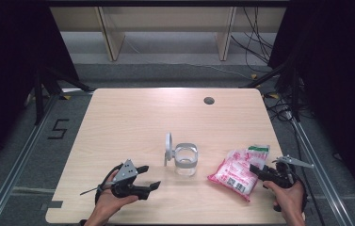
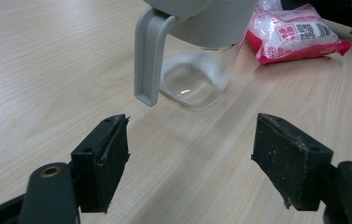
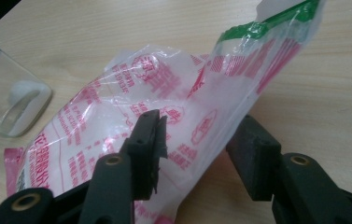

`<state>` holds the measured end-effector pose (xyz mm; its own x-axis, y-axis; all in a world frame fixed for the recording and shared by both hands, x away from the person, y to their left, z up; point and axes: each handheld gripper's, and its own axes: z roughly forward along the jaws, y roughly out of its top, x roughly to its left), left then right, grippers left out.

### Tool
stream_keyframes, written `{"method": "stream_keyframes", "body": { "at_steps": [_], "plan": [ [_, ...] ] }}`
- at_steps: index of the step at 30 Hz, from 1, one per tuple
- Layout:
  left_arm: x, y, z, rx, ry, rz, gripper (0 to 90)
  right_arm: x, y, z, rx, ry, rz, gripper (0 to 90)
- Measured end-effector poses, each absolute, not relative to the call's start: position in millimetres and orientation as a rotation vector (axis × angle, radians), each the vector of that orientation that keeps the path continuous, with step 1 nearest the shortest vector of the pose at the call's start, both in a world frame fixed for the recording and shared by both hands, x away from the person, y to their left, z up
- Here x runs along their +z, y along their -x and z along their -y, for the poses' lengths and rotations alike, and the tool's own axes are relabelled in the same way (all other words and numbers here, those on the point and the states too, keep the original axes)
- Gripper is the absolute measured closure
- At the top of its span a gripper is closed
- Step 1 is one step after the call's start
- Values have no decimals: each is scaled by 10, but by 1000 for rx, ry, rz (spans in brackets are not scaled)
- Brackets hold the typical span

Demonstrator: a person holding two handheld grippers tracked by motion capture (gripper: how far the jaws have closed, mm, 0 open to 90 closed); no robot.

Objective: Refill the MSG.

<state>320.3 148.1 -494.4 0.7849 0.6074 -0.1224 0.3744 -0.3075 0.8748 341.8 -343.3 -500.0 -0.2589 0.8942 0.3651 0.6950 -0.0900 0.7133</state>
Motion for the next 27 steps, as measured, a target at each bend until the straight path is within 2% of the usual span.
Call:
{"method": "stream_keyframes", "body": {
  "at_steps": [5,6,7,12,15,16,19,25,27],
  "plan": [
    [-4946,-3213,-1498,295,-1945,-745,262,-5074,-3541,3404,1271,-1717,-1969,551],
    [-4944,-3215,-1502,298,-1948,-736,262,-5036,-3503,3338,1285,-1865,-1933,558],
    [-4944,-3215,-1502,298,-1948,-736,262,-5061,-3534,3376,1249,-1786,-1952,562],
    [-4949,-3207,-1484,285,-1930,-745,262,-5109,-3612,3422,1274,-1723,-1982,618],
    [-4950,-3208,-1480,281,-1930,-742,262,-5094,-3612,3392,1251,-1800,-1960,638],
    [-4949,-3207,-1484,284,-1928,-748,262,-5139,-3665,3443,1269,-1681,-1997,644],
    [-4942,-3219,-1502,298,-1948,-732,262,-5133,-3658,3405,1284,-1748,-1970,670],
    [-4955,-3209,-1474,285,-1920,-752,262,-5171,-3701,3406,1278,-1735,-1969,683],
    [-4959,-3204,-1473,281,-1919,-760,262,-5172,-3703,3401,1282,-1737,-1972,727]
  ]
}}
